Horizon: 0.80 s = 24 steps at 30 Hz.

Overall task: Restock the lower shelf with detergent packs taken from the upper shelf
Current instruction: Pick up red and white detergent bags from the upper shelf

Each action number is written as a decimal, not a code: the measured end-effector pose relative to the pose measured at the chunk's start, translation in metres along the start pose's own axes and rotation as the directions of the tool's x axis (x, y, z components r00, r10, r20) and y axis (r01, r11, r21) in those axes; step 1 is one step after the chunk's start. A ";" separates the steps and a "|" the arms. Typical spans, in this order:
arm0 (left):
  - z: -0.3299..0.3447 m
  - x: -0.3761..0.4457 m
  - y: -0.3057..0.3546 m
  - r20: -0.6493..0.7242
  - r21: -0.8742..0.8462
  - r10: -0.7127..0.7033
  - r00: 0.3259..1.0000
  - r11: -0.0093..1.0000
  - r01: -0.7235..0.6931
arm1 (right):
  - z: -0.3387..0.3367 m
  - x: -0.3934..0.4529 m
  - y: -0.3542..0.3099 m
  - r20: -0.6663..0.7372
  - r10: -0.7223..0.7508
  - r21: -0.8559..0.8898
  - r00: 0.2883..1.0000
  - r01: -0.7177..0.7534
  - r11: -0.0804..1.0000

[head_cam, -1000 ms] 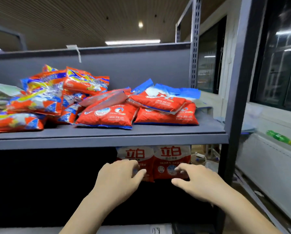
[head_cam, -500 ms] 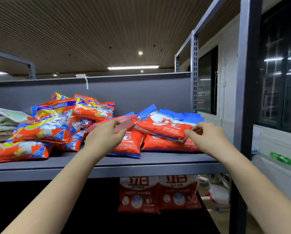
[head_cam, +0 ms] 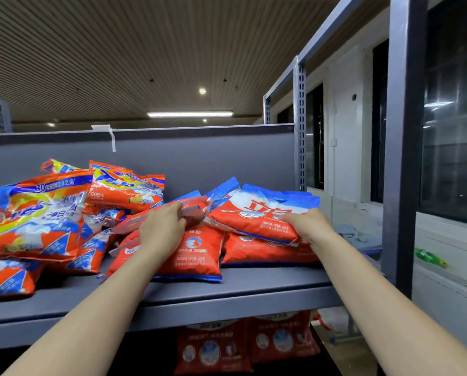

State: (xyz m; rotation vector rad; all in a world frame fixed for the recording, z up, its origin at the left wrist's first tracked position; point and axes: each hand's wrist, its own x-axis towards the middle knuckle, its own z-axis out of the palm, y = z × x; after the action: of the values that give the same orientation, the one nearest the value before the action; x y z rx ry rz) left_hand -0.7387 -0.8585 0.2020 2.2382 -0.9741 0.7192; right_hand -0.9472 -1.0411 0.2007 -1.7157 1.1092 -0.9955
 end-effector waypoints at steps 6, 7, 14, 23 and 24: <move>-0.010 -0.015 -0.007 -0.261 -0.470 -0.062 0.963 0.880 -0.070 | 0.013 -0.004 0.011 -0.064 -0.072 0.195 0.995 0.084 0.977; -0.013 -0.021 -0.008 -0.275 -0.496 -0.030 0.961 0.861 -0.115 | 0.014 -0.004 0.013 -0.064 -0.089 0.220 0.994 0.101 0.970; -0.030 -0.065 -0.010 -0.302 -0.449 0.328 0.895 0.780 -0.437 | 0.022 -0.012 0.029 -0.096 -0.249 0.366 0.964 0.267 0.892; -0.064 -0.072 -0.011 0.167 -0.689 0.302 0.939 0.716 -0.108 | 0.010 -0.018 0.020 -0.012 -0.251 0.624 0.968 0.203 0.755; -0.064 -0.063 -0.015 0.192 -0.668 0.213 0.958 0.744 -0.031 | 0.008 -0.020 0.015 0.009 -0.235 0.631 0.972 0.177 0.755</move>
State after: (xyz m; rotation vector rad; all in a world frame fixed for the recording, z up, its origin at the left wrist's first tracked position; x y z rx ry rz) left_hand -0.7792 -0.7776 0.1992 1.6542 -1.2728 0.0773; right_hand -0.9501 -1.0248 0.1809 -1.3170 0.4377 -1.2423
